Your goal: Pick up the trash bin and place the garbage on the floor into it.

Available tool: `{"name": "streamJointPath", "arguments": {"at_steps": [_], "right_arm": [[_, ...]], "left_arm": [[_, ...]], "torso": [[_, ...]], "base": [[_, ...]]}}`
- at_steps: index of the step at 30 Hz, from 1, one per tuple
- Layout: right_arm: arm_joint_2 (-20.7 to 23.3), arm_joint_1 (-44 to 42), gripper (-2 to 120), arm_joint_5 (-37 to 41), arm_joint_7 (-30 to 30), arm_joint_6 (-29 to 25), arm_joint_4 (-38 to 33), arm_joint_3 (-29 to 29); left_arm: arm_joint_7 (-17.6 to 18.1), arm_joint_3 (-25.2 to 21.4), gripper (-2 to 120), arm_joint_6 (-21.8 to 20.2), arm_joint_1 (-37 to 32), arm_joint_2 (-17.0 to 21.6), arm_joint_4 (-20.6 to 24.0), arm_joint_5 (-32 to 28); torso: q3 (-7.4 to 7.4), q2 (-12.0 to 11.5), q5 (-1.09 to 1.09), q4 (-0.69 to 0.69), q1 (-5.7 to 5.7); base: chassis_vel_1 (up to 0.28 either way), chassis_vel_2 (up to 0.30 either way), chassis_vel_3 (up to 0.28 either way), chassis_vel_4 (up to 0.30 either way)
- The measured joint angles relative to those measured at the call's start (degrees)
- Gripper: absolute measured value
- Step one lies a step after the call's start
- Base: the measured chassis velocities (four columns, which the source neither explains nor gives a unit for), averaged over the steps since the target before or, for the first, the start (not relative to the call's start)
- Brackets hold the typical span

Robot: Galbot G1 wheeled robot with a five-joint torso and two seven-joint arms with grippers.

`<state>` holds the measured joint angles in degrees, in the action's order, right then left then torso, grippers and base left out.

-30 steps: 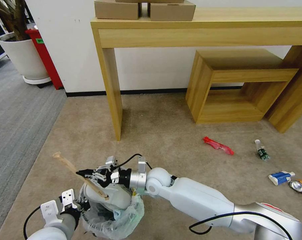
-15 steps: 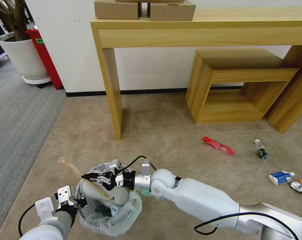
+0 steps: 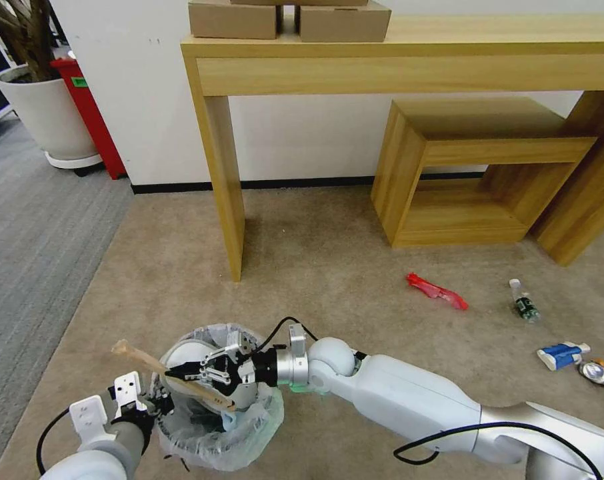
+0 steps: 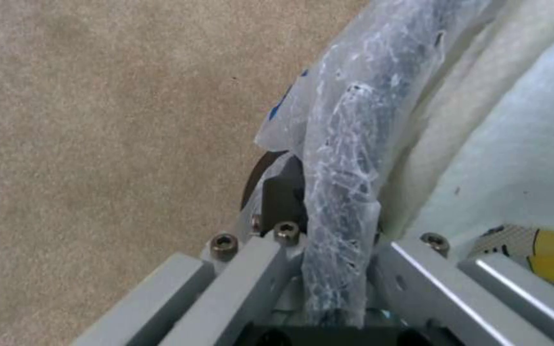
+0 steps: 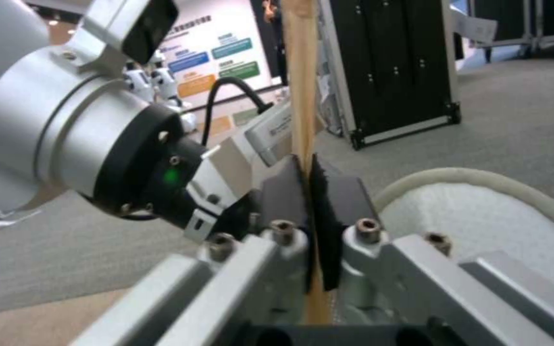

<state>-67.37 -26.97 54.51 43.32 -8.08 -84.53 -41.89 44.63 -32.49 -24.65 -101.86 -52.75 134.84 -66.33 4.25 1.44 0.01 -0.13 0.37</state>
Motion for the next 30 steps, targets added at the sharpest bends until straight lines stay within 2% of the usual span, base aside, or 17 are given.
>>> {"name": "streamJointPath", "arguments": {"at_steps": [2, 4, 5, 8, 12, 14, 16, 18, 19, 21, 23, 24, 25, 26, 27, 28, 30], "right_arm": [[-0.26, 0.23, 10, 0.0, 0.97, -0.14, 0.45, -0.08], [-0.77, 0.9, 22, 0.07, 2.33, -0.18, 1.03, -0.11], [-0.77, 0.9, 22, 0.07, 2.33, -0.18, 1.03, -0.11], [-1.29, 1.78, 36, 0.69, 2.86, -0.13, 1.56, -0.12], [-1.41, 2.14, 45, 0.9, 2.85, -0.06, 1.75, -0.07], [-1.36, 2.32, 57, 0.98, 2.54, -0.02, 1.75, 0.0], [-1.36, 2.39, 61, 0.93, 2.47, -0.02, 1.75, 0.0], [-1.41, 2.62, 70, 0.82, 1.77, -0.2, 1.82, 0.0], [-1.41, 2.62, 70, 0.82, 1.77, -0.2, 1.82, 0.0], [-1.21, 2.98, 82, 0.78, -0.62, -0.53, 1.48, 0.73], [-1.15, 3.09, 84, 0.73, -1.11, -0.55, 1.37, 1.28], [-1.04, 3.35, 87, 0.5, -2.06, -0.55, 1.21, 2.17], [-0.57, 4.11, 95, -0.19, -5.18, -0.31, 0.86, 4.28], [-0.14, 4.53, 98, -0.49, -7.26, 0.13, 0.64, 5.5], [1.4, 5.31, 99, -1.23, -12.72, 1.96, 0.09, 8.71], [1.4, 5.31, 99, -1.23, -12.72, 1.96, 0.09, 8.71], [5.15, 5.52, 100, -3.06, -25.43, 5.57, -1.46, 14.25]], "left_arm": [[0.06, 0.1, 0, 0.01, 0.0, -0.02, -0.14, 0.03], [0.08, 0.38, 0, 0.01, 0.02, -0.07, -0.4, 0.17], [0.08, 0.38, 0, 0.01, 0.02, -0.07, -0.4, 0.17], [0.08, 0.62, 0, 0.01, 0.14, -0.05, -0.67, 0.37], [0.08, 0.68, 0, 0.01, 0.08, 0.0, -0.73, 0.42], [0.08, 0.76, 0, 0.08, -0.09, -0.04, -0.78, 0.62], [0.08, 0.84, 0, 0.08, -0.13, -0.09, -0.79, 0.71], [0.07, 0.98, 0, 0.11, -0.17, -0.27, -0.8, 0.89], [0.07, 0.98, 0, 0.11, -0.17, -0.27, -0.8, 0.89], [-0.01, 0.97, 0, 0.11, -0.3, -0.22, -0.86, 1.13], [-0.03, 0.94, 0, 0.11, -0.32, -0.16, -0.87, 1.13], [-0.06, 0.85, 0, 0.1, -0.33, -0.02, -0.87, 1.13], [-0.17, 0.45, 0, 0.07, -0.19, 0.45, -0.83, 0.84], [-0.23, 0.21, 0, 0.02, -0.13, 0.81, -0.78, 0.62], [-0.37, -0.27, 0, -0.06, -0.13, 1.51, -0.62, 0.34], [-0.37, -0.27, 0, -0.06, -0.13, 1.51, -0.62, 0.34], [-0.9, -0.5, 0, -0.26, -0.27, 2.05, -0.5, 0.43]], "torso": [[0.0, 0.0, 0.0, 0.0, 0.0], [0.0, -0.01, -0.01, 0.01, 0.0], [0.0, -0.01, -0.01, 0.01, 0.0], [0.0, 0.0, 0.0, 0.01, 0.0], [0.0, -0.01, 0.0, 0.01, 0.0], [0.0, 0.0, 0.0, 0.01, 0.0], [0.0, 0.0, 0.0, 0.01, 0.0], [0.0, -0.01, 0.0, 0.01, 0.0], [0.0, -0.01, 0.0, 0.01, 0.0], [0.0, -0.01, 0.0, 0.01, 0.0], [0.0, 0.0, 0.0, 0.01, 0.0], [0.0, -0.01, 0.0, 0.01, 0.0], [0.0, 0.0, 0.0, 0.02, 0.0], [0.0, -0.01, 0.0, 0.02, 0.0], [0.0, 0.0, 0.01, 0.02, 0.0], [0.0, 0.0, 0.01, 0.02, 0.0], [0.0, -0.01, 0.0, 0.0, 0.0]], "base": [[0.0, 0.0, 0.0, 0.0], [0.0, 0.0, 0.0, 0.0], [0.0, 0.0, 0.0, 0.0], [0.0, 0.0, 0.0, 0.0], [0.0, 0.0, 0.0, 0.0], [0.0, 0.0, 0.0, 0.0], [0.0, 0.0, 0.0, 0.0], [0.0, 0.0, 0.0, 0.0], [0.0, 0.0, 0.0, 0.0], [0.0, 0.0, 0.0, 0.0], [0.0, 0.0, 0.0, 0.0], [0.0, 0.0, 0.0, 0.0], [0.0, 0.0, 0.0, 0.0], [0.0, 0.0, 0.0, 0.0], [0.0, 0.0, 0.0, 0.0], [0.0, 0.0, 0.0, 0.0], [0.0, 0.0, 0.0, 0.0]]}}
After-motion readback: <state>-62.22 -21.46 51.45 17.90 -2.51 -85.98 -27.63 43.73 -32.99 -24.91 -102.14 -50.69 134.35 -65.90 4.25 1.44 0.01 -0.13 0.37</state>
